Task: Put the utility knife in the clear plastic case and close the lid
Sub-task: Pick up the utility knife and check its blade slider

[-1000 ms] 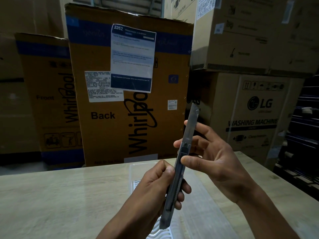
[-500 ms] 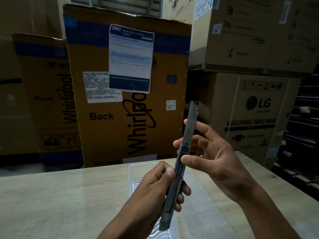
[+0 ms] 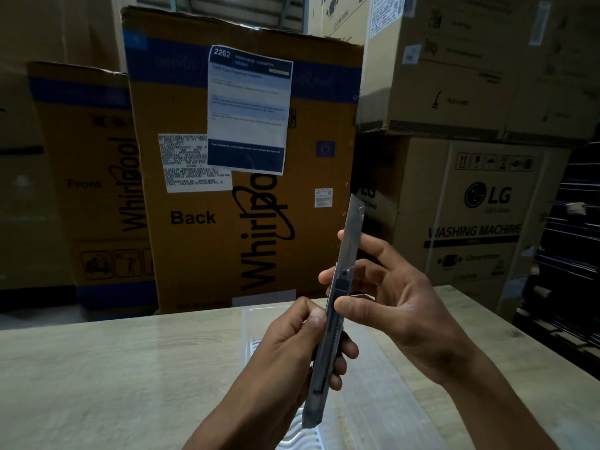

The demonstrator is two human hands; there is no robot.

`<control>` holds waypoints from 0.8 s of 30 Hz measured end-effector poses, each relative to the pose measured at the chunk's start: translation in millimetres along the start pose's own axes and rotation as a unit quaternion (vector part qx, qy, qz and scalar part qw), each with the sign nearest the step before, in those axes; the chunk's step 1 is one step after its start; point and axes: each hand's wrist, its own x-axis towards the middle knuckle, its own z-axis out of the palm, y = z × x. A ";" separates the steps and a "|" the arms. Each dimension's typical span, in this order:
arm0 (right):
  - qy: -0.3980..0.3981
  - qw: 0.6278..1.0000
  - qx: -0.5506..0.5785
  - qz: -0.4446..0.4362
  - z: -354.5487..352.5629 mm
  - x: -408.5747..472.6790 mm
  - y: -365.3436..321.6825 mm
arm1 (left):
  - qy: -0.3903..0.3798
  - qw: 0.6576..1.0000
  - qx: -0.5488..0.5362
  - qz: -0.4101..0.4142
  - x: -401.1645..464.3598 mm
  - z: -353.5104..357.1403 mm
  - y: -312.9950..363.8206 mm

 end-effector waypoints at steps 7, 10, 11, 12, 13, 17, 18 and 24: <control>-0.018 1.000 -0.010 0.014 6.4 -1.4 -0.5 | 0.024 0.999 -0.017 0.032 0.3 -0.8 2.3; -0.029 0.999 -0.011 0.021 9.3 -1.1 -0.9 | 0.033 0.998 -0.024 0.040 0.0 -1.1 3.1; -0.032 0.999 -0.012 0.024 10.2 -0.8 -1.0 | 0.036 0.998 -0.024 0.041 0.0 -1.2 3.0; -0.035 0.999 -0.016 0.026 10.7 -0.8 -1.2 | 0.039 0.998 -0.026 0.043 -0.2 -1.5 2.9; -0.038 0.999 -0.021 0.026 11.0 -1.0 -1.1 | 0.042 0.998 -0.030 0.044 -0.7 -1.8 2.8; -0.030 0.999 -0.021 0.024 10.5 -1.7 -1.6 | 0.061 0.996 -0.048 0.047 -0.7 -3.6 2.6; -0.021 0.999 -0.016 0.024 10.7 -1.5 -2.1 | 0.066 0.995 -0.054 0.048 -0.4 -4.2 2.9; 0.039 0.996 -0.077 0.002 19.6 -1.8 -4.7 | 0.100 0.990 -0.091 0.051 0.4 -8.5 8.7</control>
